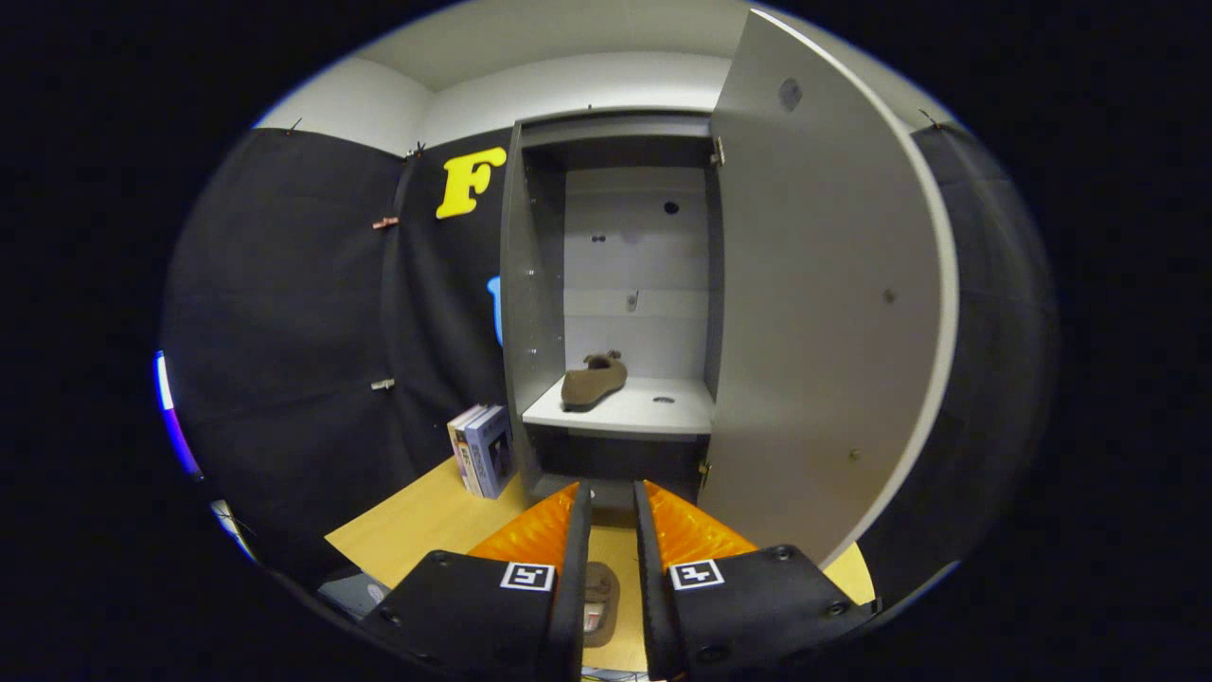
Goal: Open the shoe cabinet door, grab the shoes and put them into the shoe cabinet, then close the shoe cabinet door.
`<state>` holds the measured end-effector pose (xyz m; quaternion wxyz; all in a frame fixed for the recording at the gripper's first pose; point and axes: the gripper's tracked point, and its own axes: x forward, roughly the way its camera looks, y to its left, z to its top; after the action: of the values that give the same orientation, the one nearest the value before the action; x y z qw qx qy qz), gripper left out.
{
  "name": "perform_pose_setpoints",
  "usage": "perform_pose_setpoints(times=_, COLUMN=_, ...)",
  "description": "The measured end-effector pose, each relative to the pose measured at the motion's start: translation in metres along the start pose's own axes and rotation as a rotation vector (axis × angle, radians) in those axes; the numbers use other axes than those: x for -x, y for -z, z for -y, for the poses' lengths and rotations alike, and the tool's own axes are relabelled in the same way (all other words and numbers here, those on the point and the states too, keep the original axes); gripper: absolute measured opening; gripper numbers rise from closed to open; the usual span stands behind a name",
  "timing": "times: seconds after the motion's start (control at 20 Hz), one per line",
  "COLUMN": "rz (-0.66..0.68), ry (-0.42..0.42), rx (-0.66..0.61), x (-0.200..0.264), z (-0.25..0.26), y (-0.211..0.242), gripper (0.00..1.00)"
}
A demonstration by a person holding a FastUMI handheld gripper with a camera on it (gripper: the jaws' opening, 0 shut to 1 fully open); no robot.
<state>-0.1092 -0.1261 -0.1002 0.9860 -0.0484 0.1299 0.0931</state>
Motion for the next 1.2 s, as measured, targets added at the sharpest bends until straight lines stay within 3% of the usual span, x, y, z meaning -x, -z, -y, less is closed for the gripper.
perform_pose_setpoints(times=0.5, rz=-0.378, ry=0.077, rx=-0.078, x=-0.083, z=-0.03, y=0.15, gripper=0.3)
perform_pose_setpoints(times=0.85, rz=-0.64, ry=0.107, rx=-0.08, x=-0.105, z=-0.04, y=0.275, gripper=0.29)
perform_pose_setpoints(times=1.2, rz=-0.747, ry=0.091, rx=-0.08, x=-0.119, z=-0.042, y=0.358, gripper=0.29)
